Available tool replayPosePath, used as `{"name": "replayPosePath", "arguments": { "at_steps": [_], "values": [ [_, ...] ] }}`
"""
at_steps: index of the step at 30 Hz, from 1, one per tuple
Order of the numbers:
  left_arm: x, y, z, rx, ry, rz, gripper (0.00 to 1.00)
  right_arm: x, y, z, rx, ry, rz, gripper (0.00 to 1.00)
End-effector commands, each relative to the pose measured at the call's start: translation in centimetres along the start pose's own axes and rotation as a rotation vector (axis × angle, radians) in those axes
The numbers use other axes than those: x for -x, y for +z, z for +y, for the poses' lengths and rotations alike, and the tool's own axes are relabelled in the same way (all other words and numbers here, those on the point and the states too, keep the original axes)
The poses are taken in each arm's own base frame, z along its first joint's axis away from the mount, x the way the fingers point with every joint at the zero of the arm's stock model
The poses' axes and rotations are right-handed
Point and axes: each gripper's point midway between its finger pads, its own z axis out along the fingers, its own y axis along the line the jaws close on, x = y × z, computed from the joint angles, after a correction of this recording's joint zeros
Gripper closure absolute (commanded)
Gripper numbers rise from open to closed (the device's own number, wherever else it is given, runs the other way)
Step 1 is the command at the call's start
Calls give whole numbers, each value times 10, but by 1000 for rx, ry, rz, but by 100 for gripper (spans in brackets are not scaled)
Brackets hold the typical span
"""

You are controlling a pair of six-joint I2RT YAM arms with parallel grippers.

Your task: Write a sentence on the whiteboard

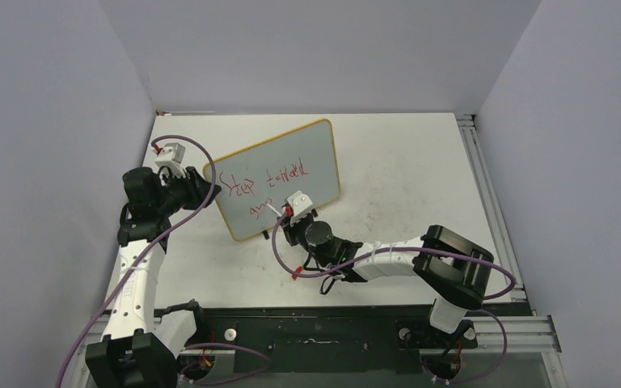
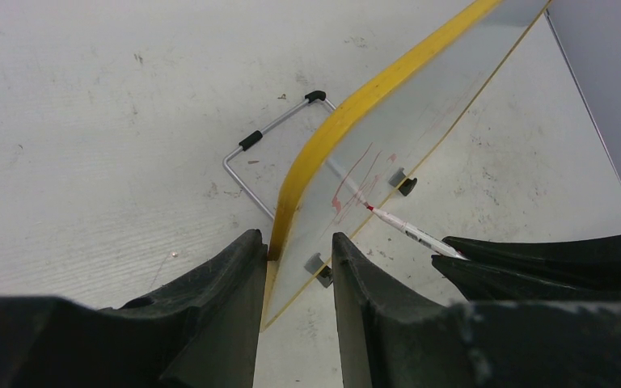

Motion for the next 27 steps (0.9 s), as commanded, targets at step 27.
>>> {"name": "replayPosePath", "arguments": {
  "at_steps": [27],
  "values": [
    [16, -3, -5, -22, 39, -57, 67, -15, -6, -9, -53, 28, 23, 95]
  ]
}}
